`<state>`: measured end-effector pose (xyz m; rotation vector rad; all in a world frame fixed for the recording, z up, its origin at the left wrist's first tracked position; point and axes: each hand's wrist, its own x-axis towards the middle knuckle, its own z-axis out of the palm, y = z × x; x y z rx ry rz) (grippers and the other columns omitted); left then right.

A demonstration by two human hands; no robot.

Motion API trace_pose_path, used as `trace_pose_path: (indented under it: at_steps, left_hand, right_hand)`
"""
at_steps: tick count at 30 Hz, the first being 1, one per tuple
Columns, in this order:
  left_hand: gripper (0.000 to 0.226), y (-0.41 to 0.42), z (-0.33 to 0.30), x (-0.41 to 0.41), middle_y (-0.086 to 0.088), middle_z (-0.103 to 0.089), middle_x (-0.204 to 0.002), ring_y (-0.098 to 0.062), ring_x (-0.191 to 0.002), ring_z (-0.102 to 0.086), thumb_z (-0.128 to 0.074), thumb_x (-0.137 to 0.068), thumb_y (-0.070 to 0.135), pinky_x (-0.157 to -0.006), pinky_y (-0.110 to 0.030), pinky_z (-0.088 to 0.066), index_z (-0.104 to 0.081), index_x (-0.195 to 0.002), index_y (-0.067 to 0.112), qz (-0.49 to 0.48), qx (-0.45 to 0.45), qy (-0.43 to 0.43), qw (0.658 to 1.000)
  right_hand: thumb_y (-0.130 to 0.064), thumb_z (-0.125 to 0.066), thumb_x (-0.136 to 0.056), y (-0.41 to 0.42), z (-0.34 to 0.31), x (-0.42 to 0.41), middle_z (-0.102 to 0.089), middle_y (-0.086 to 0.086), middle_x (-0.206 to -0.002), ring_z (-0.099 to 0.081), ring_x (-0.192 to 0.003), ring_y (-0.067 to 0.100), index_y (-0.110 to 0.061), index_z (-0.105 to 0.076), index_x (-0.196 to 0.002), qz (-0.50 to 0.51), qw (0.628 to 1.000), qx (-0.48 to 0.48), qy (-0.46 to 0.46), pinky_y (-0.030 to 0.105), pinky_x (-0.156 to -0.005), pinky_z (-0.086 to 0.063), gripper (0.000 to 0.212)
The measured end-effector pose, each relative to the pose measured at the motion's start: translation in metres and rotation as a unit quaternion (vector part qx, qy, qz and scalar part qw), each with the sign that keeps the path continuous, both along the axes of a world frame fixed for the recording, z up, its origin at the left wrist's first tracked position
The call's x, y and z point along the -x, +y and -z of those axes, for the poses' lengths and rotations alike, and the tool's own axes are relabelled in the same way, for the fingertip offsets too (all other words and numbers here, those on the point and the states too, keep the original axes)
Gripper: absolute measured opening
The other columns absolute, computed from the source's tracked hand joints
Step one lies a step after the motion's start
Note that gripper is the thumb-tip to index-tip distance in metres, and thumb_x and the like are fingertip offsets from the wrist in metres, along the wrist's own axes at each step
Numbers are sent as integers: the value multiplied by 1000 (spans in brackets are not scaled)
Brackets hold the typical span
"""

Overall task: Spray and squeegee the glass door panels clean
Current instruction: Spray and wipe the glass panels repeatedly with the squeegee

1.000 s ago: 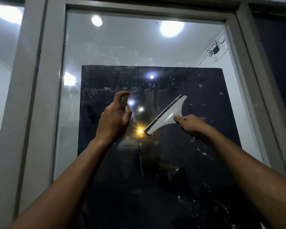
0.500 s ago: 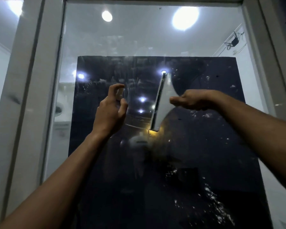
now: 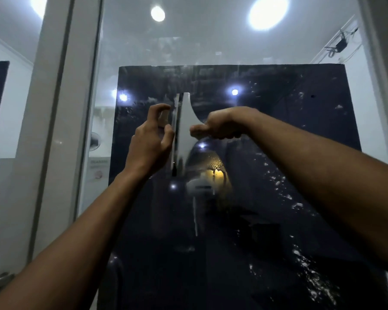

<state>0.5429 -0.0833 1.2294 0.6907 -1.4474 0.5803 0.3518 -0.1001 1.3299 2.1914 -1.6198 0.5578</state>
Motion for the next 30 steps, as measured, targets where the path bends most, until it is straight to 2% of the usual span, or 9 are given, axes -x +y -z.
trace_pose_path:
  at_steps: [5,8,13,16,18,20,22,25,30]
  left_hand:
    - [37,-3,-1,-12,14,-49,-68,-2,-57,-49,-51,-99,16,-53,-19,-31,-47,-135,22,2,1,4,1000]
    - [38,-7,-2,-16,13,-49,-69,-4,-57,-49,-51,-99,18,-54,-20,-32,-46,-136,23,5,-5,-12,1000]
    - [38,-13,-5,-22,10,-53,-74,-5,-61,-52,-51,-100,20,-57,-28,-37,-44,-137,24,20,-12,-32,999]
    - [36,-13,-6,-25,13,-53,-76,-2,-65,-53,-51,-100,21,-61,-30,-38,-44,-135,26,16,-10,-36,999]
    - [36,-14,-7,-28,15,-52,-75,-1,-65,-52,-51,-100,20,-58,-23,-36,-45,-135,24,12,-11,-31,999]
    - [36,-16,-6,-31,10,-55,-77,0,-64,-52,-51,-100,20,-57,-19,-34,-46,-135,22,9,-9,-20,1000]
    - [36,-19,-4,-33,2,-61,-84,-3,-66,-55,-50,-99,21,-58,-23,-38,-45,-135,23,18,-8,-19,1000]
    - [35,-24,-2,-34,0,-63,-86,-10,-68,-61,-49,-100,22,-63,-30,-44,-44,-134,24,31,-18,-33,999]
    - [34,-24,-2,-41,1,-65,-84,-13,-65,-64,-47,-99,23,-60,-31,-50,-43,-133,27,35,-19,-43,998]
  right_hand:
    - [-79,-43,-85,21,5,78,-39,4,-62,-24,-43,15,-17,-66,-81,21,998,-32,-59,21,-42,-23,66]
    - [-84,-40,-78,30,10,99,-39,4,-65,-22,-43,14,-26,-73,-101,35,996,-44,-74,23,-43,-22,71]
    - [-77,-42,-86,20,13,44,-35,-3,-47,-23,-38,16,-17,-57,-66,1,997,-37,-64,19,-43,-23,65]
    - [-76,-40,-89,7,12,-13,-42,4,-61,-32,-47,18,-12,-62,-84,-18,998,-38,-42,24,-44,-29,68]
    - [-74,-40,-92,5,8,-31,-47,7,-69,-37,-53,20,-5,-65,-93,-13,999,-39,-33,27,-46,-34,73]
    - [-69,-41,-94,9,6,-18,-47,7,-67,-36,-51,19,-11,-63,-82,9,999,-26,-16,27,-47,-33,63]
    - [-73,-43,-91,16,8,17,-42,3,-60,-30,-44,17,-16,-59,-76,31,999,-33,-21,24,-45,-29,61]
    - [-83,-46,-79,26,18,68,-34,1,-57,-21,-45,17,-10,-67,-82,66,992,-59,-91,23,-48,-21,76]
    - [-80,-47,-81,31,16,58,-38,2,-62,-26,-47,17,-13,-70,-95,72,989,-72,-108,23,-49,-25,73]
